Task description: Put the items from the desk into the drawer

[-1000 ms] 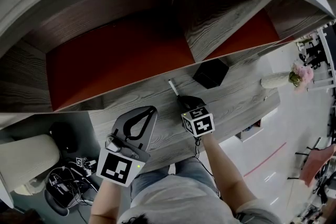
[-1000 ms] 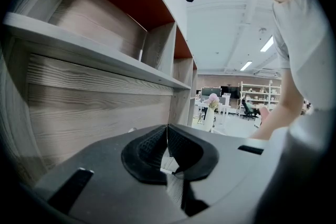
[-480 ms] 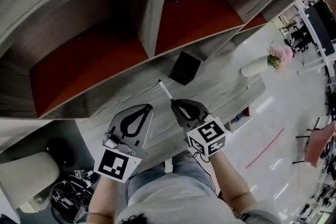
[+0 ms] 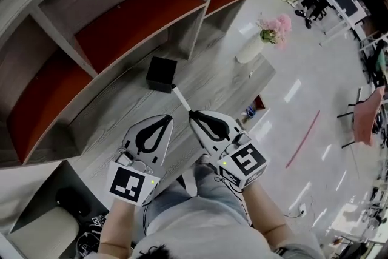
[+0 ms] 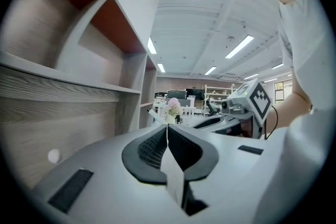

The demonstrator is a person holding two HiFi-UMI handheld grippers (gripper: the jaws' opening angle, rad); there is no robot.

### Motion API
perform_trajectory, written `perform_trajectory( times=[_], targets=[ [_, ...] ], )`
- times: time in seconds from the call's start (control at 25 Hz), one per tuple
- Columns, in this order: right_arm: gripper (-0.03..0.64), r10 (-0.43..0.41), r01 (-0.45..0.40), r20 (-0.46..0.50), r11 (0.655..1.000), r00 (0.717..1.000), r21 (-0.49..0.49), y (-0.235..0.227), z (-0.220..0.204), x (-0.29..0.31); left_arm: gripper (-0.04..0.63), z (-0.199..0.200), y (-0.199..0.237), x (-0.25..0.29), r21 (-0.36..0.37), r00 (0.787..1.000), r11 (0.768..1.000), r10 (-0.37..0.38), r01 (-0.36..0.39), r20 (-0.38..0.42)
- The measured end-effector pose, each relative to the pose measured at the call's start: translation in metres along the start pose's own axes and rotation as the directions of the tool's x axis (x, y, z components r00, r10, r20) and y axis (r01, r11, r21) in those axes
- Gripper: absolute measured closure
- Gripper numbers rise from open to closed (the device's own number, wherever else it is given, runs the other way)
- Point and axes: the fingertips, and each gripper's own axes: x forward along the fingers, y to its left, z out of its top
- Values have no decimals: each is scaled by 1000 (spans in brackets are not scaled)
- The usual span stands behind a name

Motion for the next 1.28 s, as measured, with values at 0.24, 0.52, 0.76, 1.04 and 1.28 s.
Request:
perform_trajectory(
  times=[0.24,0.52,0.76,1.04,1.28],
  targets=[
    [555,-96,95,71,995,993,13,-41,12,-58,583,14,-50,54,40,993,992,-117,117,8],
    [555,-160,159,105,987,982,17,-97,11,-135,583,28,-126,114,69,982,980,-188,186,18],
    [555,-192,191,106,981,976,16,-144,-11,-198,583,28,-191,160,96,977,974,-211,206,43],
    [555,-220,215,97,975,971,58,-183,-43,-250,584,21,-249,198,102,973,969,-227,223,31],
    [555,-239,228,96,967,966,112,-208,-62,-269,584,18,-271,220,104,972,967,-236,234,14]
  ],
)
